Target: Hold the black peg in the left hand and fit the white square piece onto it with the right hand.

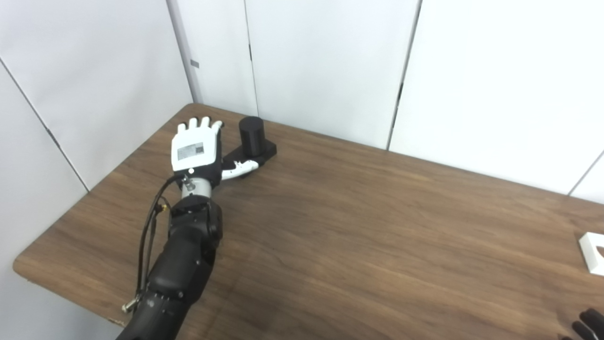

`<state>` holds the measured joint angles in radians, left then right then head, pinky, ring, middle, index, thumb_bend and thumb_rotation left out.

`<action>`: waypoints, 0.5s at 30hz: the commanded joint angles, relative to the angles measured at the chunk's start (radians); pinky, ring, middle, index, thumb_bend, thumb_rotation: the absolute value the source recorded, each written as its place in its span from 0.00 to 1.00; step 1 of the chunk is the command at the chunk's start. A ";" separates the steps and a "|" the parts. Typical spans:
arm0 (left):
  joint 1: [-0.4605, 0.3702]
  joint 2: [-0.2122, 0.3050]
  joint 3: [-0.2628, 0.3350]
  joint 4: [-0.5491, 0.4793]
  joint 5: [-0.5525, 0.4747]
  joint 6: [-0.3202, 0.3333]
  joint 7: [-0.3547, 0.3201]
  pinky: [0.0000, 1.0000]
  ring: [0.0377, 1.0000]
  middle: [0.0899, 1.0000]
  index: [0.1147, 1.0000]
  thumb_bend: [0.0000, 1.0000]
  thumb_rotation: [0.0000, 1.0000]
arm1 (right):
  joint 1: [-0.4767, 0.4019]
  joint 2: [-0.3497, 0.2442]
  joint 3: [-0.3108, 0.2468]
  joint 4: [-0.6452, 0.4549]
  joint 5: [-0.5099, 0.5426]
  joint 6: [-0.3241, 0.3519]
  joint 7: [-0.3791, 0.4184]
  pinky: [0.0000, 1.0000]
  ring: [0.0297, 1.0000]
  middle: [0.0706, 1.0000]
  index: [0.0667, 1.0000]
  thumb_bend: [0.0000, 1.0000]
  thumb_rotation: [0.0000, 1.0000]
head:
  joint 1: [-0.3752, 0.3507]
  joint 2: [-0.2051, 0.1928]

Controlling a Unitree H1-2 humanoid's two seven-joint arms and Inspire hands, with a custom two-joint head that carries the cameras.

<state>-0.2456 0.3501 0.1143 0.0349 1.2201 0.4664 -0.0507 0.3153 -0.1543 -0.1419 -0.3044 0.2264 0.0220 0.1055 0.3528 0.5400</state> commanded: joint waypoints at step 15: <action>-0.123 0.006 0.041 0.136 0.009 0.003 0.025 0.99 0.95 0.92 0.82 0.91 0.77 | 0.003 0.003 0.009 -0.032 -0.001 -0.026 0.007 0.77 0.88 0.87 0.81 0.86 0.90 | -0.005 0.015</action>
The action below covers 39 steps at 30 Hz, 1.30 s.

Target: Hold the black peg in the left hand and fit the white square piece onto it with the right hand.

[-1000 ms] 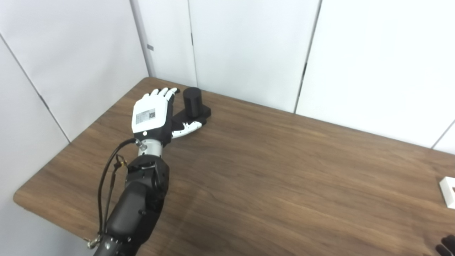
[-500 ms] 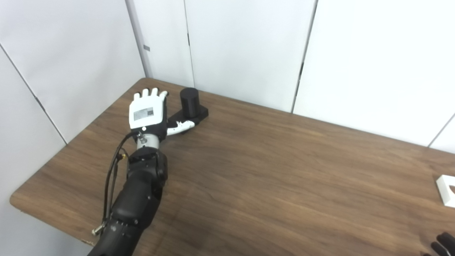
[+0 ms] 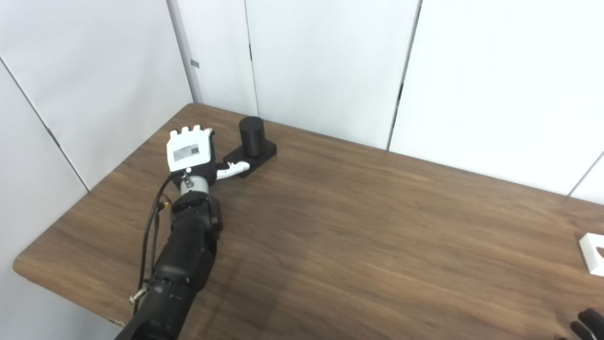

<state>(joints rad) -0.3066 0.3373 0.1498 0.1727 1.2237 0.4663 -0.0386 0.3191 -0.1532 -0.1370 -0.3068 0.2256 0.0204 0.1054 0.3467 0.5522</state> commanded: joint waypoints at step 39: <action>-0.109 0.006 -0.029 0.148 -0.041 0.003 0.106 0.87 0.88 0.84 0.77 0.90 0.73 | 0.020 -0.002 0.022 -0.084 -0.047 0.019 -0.004 0.84 0.95 0.95 0.90 0.89 0.98 | -0.015 0.021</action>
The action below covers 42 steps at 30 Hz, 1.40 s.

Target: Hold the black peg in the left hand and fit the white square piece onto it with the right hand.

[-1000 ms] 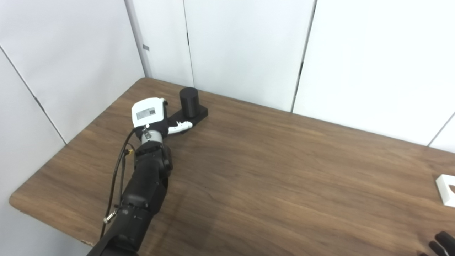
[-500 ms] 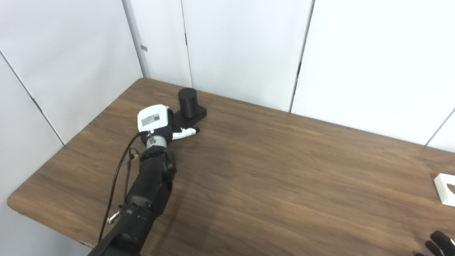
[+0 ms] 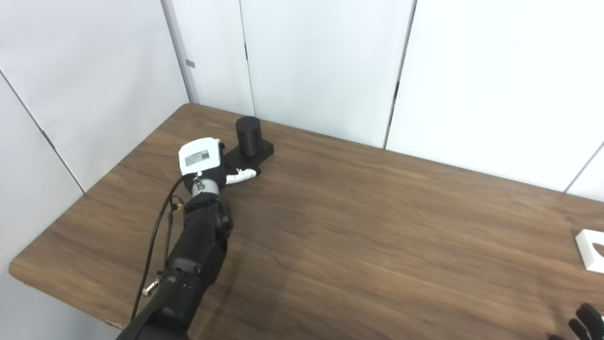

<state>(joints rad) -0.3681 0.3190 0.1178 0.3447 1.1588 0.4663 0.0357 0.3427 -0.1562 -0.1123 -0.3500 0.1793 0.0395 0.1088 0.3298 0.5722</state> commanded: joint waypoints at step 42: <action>-0.033 0.072 -0.119 0.004 -0.314 -0.033 0.291 0.66 0.74 0.64 0.41 0.52 0.05 | -0.008 0.019 -0.003 -0.063 -0.022 0.027 -0.034 0.87 0.93 0.91 0.86 0.79 0.88 | -0.023 0.011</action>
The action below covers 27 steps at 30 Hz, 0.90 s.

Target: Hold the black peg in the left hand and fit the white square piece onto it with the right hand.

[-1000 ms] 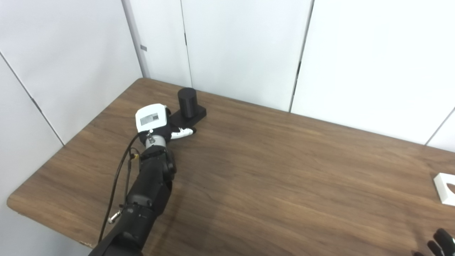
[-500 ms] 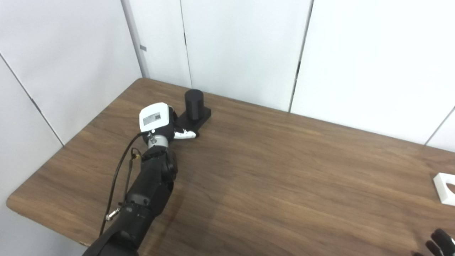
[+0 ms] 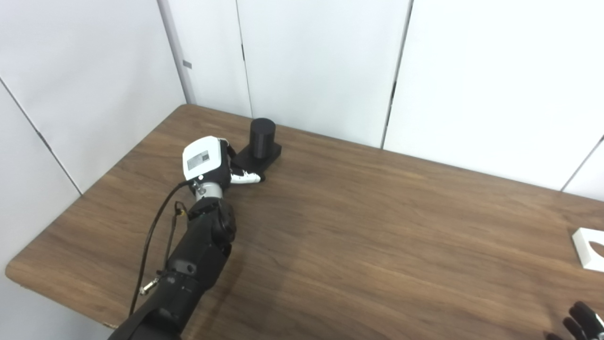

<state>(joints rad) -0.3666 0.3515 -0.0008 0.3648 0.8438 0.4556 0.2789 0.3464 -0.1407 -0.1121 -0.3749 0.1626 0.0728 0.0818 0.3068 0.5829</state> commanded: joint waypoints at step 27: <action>0.356 -0.112 -0.162 -0.675 -0.262 -0.121 -0.289 0.71 0.75 0.69 0.42 0.51 0.05 | -0.025 0.038 0.068 -0.087 -0.092 0.030 -0.058 0.95 0.96 0.94 0.90 0.56 0.99 | -0.173 0.069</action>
<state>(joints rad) -0.0017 0.2216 -0.1547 -0.2651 0.6012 0.3795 0.0086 0.3347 -0.1338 -0.0482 -0.4170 0.0761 0.1112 0.0303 0.1411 0.6473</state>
